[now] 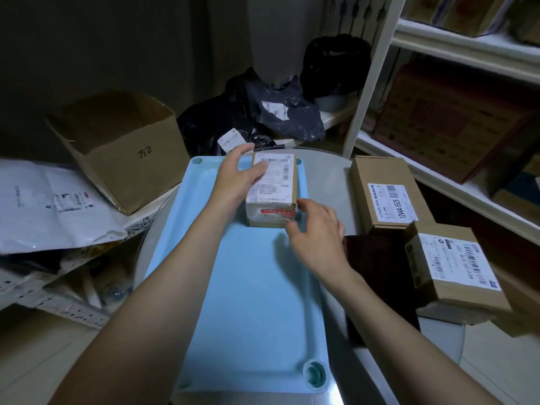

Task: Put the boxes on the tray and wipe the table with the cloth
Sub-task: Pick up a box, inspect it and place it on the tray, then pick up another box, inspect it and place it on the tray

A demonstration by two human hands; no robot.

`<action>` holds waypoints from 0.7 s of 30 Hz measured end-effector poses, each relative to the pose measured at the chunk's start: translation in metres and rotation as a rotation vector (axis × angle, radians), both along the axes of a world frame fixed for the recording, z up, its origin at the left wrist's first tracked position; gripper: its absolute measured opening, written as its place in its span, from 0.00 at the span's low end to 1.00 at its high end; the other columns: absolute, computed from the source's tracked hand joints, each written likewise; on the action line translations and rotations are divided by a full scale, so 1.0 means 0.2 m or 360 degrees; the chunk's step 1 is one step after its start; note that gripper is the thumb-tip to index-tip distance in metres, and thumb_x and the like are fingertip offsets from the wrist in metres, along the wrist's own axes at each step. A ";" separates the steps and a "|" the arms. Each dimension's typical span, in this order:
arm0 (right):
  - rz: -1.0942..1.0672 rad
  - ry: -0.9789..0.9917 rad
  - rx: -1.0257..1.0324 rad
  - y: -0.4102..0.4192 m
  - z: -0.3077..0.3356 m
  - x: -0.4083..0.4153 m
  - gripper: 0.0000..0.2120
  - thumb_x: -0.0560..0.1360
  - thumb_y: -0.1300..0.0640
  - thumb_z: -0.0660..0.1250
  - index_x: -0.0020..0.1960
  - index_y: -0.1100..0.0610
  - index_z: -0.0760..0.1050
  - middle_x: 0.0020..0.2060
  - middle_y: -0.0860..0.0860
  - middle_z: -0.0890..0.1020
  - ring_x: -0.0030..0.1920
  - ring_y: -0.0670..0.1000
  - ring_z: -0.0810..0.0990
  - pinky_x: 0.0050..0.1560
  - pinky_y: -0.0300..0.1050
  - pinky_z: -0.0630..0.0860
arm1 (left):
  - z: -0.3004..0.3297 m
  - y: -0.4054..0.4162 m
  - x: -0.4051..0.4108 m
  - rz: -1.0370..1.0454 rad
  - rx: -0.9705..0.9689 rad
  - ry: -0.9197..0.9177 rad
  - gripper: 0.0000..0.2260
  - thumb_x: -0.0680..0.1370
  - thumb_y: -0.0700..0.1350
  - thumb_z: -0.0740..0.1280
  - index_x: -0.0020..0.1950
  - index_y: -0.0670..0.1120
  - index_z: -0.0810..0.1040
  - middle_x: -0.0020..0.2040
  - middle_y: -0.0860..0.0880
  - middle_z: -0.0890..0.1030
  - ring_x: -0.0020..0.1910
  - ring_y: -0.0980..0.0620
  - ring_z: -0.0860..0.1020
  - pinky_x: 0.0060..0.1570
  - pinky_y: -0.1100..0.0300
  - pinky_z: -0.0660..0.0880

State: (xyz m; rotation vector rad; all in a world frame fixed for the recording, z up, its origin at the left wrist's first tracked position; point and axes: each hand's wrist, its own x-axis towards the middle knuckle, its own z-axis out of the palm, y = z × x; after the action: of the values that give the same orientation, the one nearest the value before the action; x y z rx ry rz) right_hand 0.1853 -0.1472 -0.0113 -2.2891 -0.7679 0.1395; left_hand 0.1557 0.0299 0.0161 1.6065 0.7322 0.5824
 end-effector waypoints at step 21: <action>-0.0341 -0.0443 -0.0790 -0.93 0.12 0.14 0.25 0.76 0.40 0.56 0.72 0.40 0.63 0.74 0.48 0.65 0.71 0.60 0.61 0.56 0.61 0.70 | -0.10 -1.29 0.16 -0.0805 0.0391 0.0379 0.25 0.77 0.61 0.56 0.74 0.58 0.68 0.76 0.50 0.69 0.75 0.49 0.65 0.75 0.49 0.59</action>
State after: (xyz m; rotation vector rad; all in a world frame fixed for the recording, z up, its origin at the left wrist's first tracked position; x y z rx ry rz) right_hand 0.2136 -0.3327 0.0125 -2.8901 -0.6713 -0.1028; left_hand 0.1869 -0.2283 -0.0031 2.0223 0.4052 0.1143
